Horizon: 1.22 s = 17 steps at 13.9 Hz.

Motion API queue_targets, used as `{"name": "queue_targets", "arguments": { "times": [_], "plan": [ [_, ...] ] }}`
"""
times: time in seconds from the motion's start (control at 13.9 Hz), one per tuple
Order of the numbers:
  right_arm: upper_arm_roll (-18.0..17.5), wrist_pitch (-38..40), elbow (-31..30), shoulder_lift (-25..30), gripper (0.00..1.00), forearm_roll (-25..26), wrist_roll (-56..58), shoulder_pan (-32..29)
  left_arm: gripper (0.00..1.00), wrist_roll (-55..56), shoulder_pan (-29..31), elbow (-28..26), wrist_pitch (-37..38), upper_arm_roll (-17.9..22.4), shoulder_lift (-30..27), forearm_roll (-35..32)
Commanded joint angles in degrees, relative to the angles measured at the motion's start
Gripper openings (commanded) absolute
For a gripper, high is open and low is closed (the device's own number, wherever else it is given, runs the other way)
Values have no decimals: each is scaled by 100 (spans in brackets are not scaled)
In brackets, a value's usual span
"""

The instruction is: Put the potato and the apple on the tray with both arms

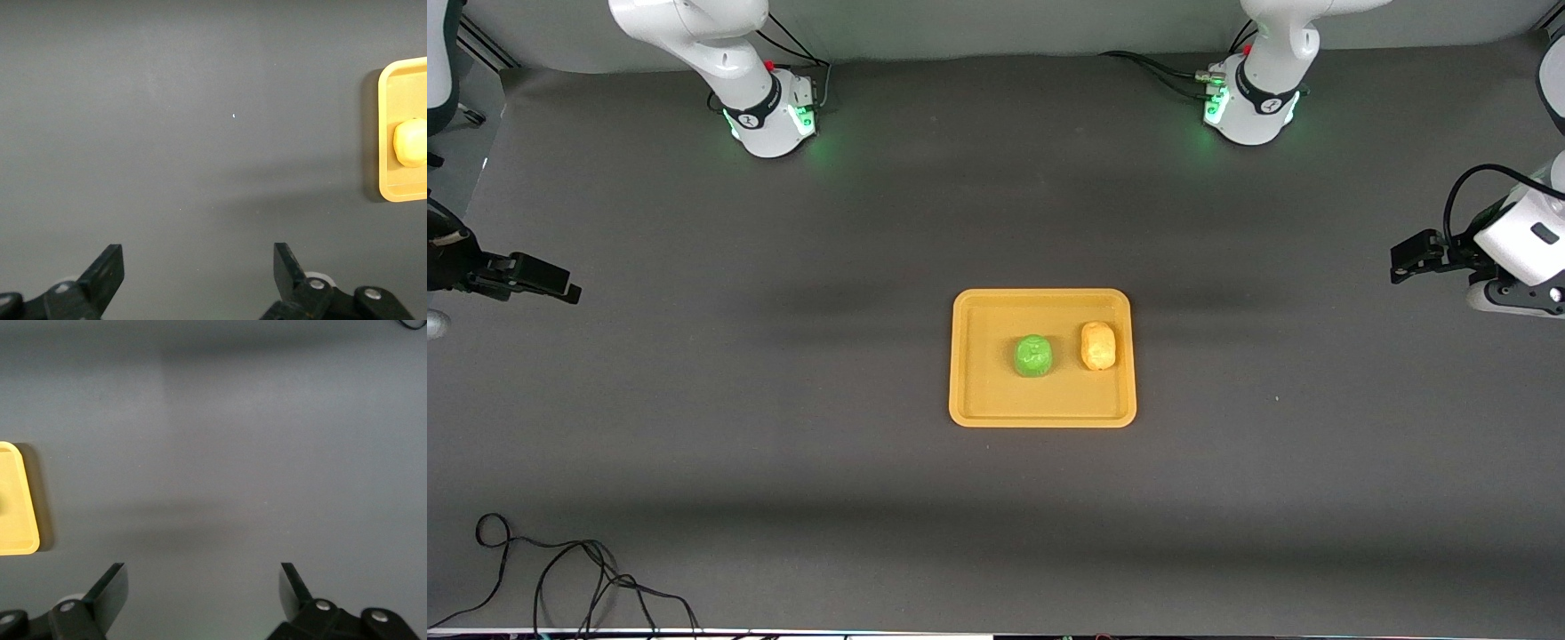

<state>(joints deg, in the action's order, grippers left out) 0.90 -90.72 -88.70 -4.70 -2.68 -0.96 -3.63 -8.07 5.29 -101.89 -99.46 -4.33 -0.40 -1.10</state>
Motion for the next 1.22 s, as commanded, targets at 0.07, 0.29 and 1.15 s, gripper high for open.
{"name": "queue_targets", "arguments": {
  "times": [0.07, 0.29, 1.15],
  "plan": [
    [-310, -219, -420, 374, 100, 57, 26, -200, 100, -107, 25, -139, -100, -16, -136, 4],
    [-354, -61, -244, 338, 100, 294, 26, -156, 100, -107, 25, -139, -91, -16, -127, 4],
    [-293, 186, -103, 312, 100, 338, 44, -41, 100, -98, 16, -139, -205, -16, -66, 4]
  ]
}}
